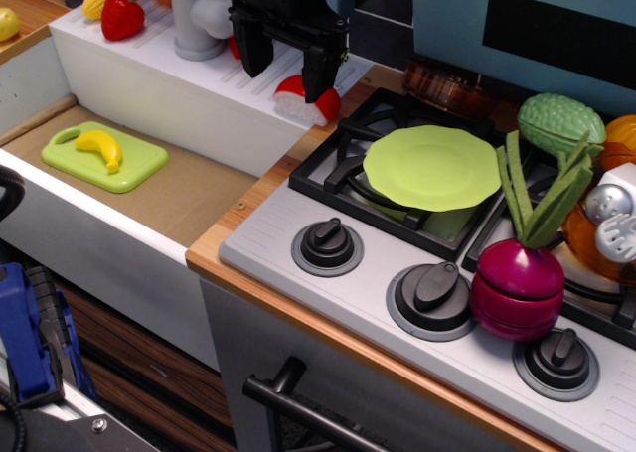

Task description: Put sushi on plate

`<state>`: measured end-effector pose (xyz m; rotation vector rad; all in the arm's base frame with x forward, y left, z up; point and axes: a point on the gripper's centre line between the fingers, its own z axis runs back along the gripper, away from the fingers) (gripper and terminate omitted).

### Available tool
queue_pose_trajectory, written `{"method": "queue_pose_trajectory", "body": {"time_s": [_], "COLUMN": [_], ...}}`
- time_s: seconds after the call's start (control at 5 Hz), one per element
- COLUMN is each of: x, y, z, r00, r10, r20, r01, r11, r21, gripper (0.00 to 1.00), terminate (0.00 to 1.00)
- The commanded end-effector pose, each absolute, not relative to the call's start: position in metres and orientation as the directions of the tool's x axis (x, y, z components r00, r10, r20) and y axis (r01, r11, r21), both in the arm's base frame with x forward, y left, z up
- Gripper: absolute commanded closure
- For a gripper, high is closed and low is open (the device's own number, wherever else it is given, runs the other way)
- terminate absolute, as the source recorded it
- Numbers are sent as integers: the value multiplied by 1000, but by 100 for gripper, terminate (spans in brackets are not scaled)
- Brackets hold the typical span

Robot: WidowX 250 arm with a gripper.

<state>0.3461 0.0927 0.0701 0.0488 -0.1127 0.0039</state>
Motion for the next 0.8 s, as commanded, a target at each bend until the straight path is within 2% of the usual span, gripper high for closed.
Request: {"method": "queue_pose_trajectory", "body": {"time_s": [0.0, 0.4, 0.6], "x": [346, 373, 387], "y": [93, 104, 109], "z": [70, 80, 87], "r00": [994, 972, 906], "r10": [1, 212, 411], "r20": [113, 102, 100], "r01": [-7, -216, -413], "r11": [999, 976, 911], "r21": [48, 31, 3], "gripper": [0, 0, 0], "terminate": [0, 0, 0]}}
